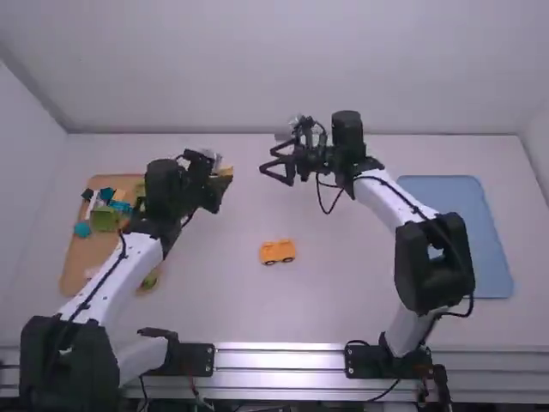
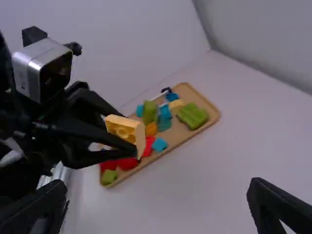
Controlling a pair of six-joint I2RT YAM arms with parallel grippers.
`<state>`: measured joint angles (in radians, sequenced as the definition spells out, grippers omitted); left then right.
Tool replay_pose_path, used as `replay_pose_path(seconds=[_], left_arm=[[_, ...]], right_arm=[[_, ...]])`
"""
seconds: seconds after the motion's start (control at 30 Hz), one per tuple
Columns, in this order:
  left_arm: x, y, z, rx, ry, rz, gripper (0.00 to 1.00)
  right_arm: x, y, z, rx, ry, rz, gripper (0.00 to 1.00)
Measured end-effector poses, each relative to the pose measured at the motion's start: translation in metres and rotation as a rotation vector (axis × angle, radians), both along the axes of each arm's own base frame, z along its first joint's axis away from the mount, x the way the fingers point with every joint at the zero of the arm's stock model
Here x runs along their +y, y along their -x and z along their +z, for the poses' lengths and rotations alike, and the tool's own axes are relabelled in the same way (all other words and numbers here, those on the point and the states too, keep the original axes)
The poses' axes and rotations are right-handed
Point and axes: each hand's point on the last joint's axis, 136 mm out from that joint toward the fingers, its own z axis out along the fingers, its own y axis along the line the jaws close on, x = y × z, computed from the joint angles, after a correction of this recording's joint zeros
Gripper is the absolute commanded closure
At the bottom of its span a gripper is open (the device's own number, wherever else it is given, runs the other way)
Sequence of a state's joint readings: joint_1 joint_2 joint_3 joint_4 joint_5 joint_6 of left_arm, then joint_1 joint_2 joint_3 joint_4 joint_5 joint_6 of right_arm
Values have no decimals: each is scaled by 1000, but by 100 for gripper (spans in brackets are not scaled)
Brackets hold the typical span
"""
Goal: Assemble lego blocks to make yellow taxi
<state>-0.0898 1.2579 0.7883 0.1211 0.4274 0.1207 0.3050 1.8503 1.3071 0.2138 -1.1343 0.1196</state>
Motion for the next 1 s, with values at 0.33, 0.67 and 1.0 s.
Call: replay_pose_path(seconds=[0.33, 0.67, 1.0], left_arm=[[-47, 7, 2, -63, -96, -34, 98], [-45, 0, 6, -86, -97, 35, 98], [-49, -13, -6, -75, -80, 50, 98]], right_arm=[[16, 17, -6, 69, -7, 43, 20], [36, 24, -7, 68, 7, 42, 33], [37, 21, -8, 63, 14, 23, 38]])
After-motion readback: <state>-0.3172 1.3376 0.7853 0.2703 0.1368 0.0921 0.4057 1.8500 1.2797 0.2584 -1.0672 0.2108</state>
